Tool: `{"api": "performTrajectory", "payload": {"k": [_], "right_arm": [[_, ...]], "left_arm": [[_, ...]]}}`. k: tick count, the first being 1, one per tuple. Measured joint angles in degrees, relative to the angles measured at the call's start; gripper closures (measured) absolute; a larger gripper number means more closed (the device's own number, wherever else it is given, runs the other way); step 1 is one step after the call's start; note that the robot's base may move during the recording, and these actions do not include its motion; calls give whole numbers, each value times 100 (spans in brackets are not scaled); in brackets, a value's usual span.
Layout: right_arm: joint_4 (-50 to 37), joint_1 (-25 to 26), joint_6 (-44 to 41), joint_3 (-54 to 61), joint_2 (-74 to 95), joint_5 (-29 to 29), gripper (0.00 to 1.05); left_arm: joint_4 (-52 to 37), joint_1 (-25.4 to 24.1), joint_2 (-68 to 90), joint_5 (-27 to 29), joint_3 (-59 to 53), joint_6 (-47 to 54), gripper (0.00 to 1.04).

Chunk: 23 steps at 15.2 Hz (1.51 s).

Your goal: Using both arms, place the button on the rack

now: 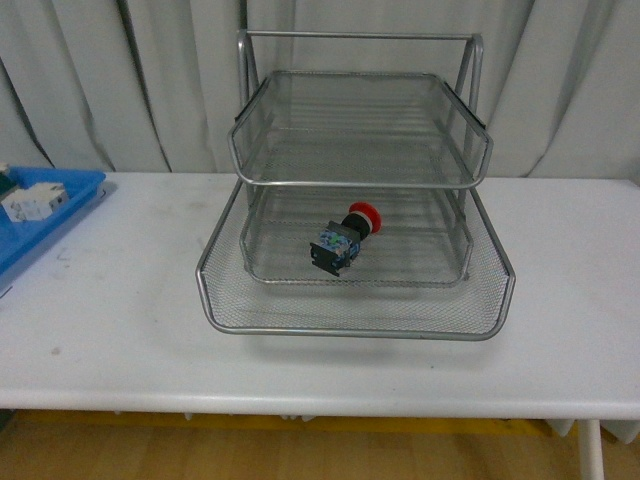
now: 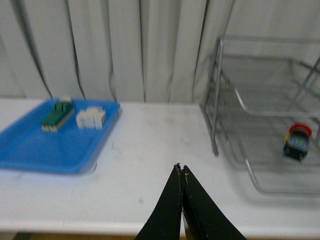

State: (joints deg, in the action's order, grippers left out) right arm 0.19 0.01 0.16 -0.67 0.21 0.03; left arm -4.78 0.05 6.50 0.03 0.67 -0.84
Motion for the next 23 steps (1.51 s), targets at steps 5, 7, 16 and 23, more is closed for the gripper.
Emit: {"api": "performTrajectory", "payload": {"k": [5, 7, 16, 23], "right_arm": [[2, 0, 0, 0, 0, 0, 6], [-2, 0, 0, 0, 0, 0, 6], [-3836, -890, 1016, -3112, 7582, -122, 6], [-1543, -2037, 1248, -5080, 9396, -280, 64]], "left_arm": [[496, 0, -601, 0, -13, 2, 103], [498, 0, -601, -2, -13, 0, 102], [498, 0, -601, -2, -13, 7, 7], [498, 0, -601, -2, -13, 7, 7]]}}
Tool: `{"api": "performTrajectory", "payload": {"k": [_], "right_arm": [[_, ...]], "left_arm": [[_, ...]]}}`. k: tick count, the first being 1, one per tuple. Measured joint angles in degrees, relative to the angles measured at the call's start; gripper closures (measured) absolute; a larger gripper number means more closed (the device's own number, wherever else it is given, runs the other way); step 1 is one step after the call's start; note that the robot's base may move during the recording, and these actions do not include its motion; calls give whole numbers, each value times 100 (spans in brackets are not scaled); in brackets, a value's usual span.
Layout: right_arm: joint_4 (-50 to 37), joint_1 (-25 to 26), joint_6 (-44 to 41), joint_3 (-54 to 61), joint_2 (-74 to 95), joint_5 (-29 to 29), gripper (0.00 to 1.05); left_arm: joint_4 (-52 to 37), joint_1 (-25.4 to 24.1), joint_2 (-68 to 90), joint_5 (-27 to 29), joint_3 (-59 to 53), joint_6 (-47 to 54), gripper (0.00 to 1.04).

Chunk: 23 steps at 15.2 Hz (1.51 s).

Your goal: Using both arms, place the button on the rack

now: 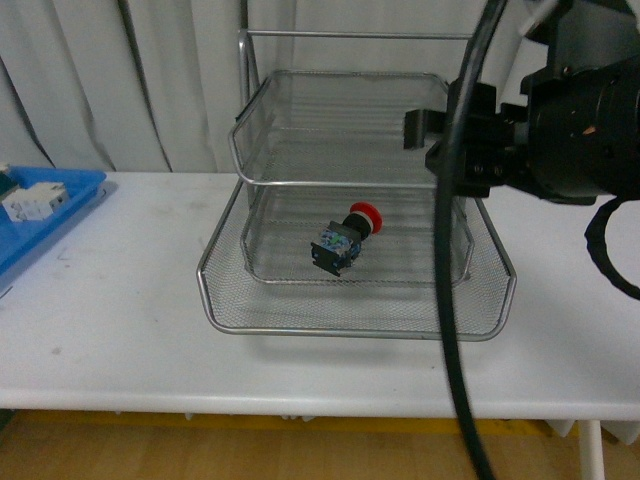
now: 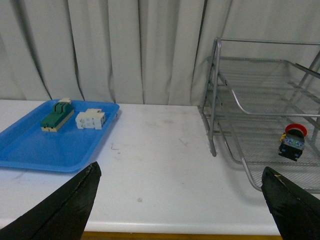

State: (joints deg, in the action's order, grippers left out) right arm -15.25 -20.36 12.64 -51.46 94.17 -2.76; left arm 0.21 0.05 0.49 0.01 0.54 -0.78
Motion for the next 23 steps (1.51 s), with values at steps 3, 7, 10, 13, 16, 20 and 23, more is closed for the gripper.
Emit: {"api": "performTrajectory", "payload": {"k": [3, 7, 10, 13, 16, 20, 23], "right_arm": [[632, -356, -11, 138, -7, -210, 98], [713, -787, -212, 468, 151, -181, 103], [599, -942, -413, 564, 636, -146, 103], [511, -966, -573, 450, 1169, -138, 103], [581, -920, -645, 44, 1519, -109, 103], [713, -765, -649, -286, 1768, -22, 103], [754, -586, -684, -516, 1950, 42, 103]], "left_arm": [[0, 0, 0, 0, 0, 2, 7], [0, 0, 0, 0, 0, 0, 7], [0, 0, 0, 0, 0, 0, 7], [2, 0, 0, 0, 0, 0, 7], [0, 0, 0, 0, 0, 2, 7], [0, 0, 0, 0, 0, 2, 7], [0, 0, 0, 0, 0, 2, 7]]}}
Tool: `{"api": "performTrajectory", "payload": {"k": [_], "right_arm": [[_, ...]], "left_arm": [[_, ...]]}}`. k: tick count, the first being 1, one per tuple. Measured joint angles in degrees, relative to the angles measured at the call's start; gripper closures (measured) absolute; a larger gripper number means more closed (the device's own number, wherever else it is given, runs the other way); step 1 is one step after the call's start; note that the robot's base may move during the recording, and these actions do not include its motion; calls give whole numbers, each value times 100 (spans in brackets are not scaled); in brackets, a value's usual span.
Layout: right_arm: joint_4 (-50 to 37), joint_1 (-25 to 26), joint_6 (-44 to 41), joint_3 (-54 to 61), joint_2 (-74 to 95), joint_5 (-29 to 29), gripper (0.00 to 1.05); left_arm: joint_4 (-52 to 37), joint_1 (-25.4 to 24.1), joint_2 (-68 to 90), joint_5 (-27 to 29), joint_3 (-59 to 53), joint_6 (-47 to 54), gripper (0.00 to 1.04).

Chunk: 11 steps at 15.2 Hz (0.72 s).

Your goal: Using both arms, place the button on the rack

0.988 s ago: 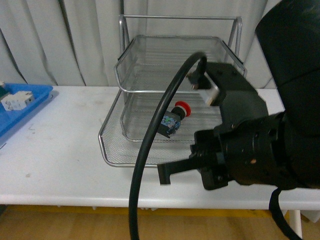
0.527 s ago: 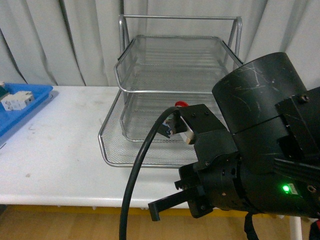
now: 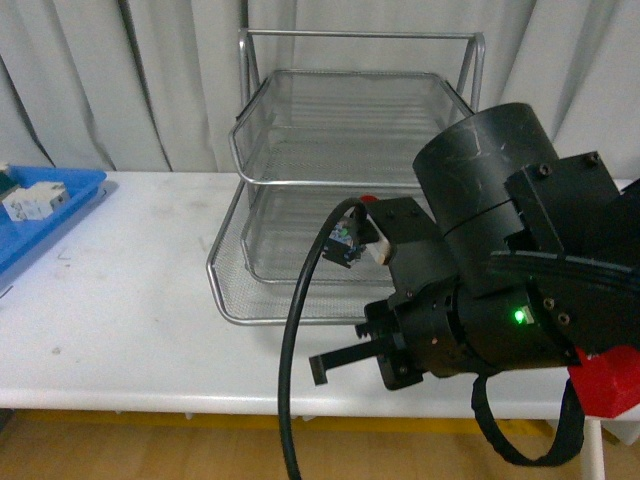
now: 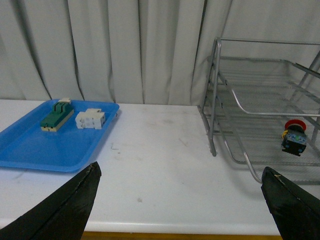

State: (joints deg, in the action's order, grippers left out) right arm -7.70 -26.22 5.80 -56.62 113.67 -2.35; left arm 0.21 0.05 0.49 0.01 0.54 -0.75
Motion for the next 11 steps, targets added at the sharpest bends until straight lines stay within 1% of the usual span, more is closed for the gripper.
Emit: {"api": "performTrajectory", "payload": {"k": [5, 11], "right_arm": [[55, 302, -144, -348, 46, -9, 103], [219, 708, -444, -1121, 527, -59, 103]], "left_arm": [[0, 0, 0, 0, 0, -2, 7], [0, 0, 0, 0, 0, -2, 7]]}}
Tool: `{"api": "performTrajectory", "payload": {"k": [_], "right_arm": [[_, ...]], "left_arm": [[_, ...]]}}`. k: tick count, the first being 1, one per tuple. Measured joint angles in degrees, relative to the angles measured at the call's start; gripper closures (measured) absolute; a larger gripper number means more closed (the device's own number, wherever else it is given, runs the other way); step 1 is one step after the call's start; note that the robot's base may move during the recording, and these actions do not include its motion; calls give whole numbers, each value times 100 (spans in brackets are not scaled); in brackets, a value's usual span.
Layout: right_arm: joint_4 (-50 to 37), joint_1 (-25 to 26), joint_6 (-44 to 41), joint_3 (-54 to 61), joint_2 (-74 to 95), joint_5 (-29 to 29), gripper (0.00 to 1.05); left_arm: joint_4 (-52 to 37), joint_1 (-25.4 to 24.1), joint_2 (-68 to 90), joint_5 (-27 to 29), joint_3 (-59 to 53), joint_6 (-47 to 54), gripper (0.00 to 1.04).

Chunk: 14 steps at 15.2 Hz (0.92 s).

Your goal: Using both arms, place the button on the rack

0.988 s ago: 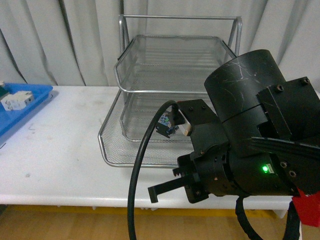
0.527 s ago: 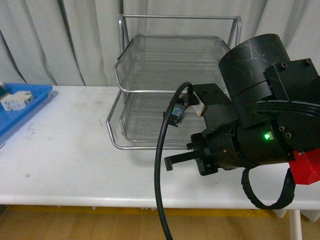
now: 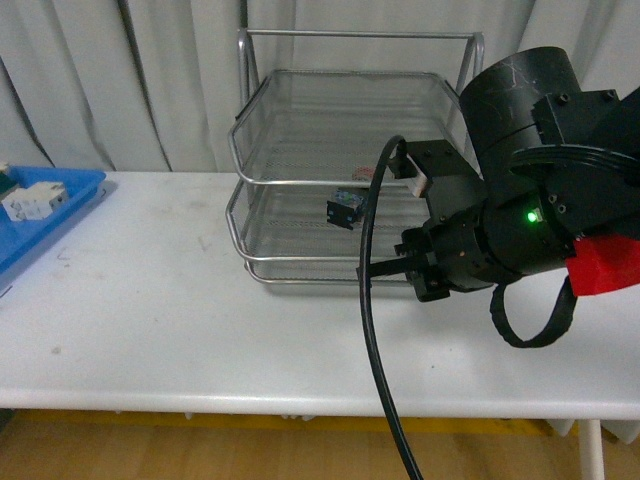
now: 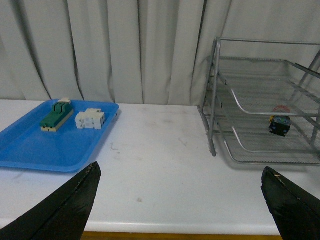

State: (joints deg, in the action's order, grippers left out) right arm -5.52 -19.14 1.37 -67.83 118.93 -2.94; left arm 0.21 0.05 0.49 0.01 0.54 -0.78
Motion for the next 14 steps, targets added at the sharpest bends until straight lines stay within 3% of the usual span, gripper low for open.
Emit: {"api": "performTrajectory", "payload": {"k": [8, 14], "right_arm": [[535, 387, -254, -1182, 629, 24, 103], [-120, 337, -118, -225, -28, -131, 103]], "left_arm": [[0, 0, 0, 0, 0, 0, 7], [0, 0, 0, 0, 0, 0, 7]]}}
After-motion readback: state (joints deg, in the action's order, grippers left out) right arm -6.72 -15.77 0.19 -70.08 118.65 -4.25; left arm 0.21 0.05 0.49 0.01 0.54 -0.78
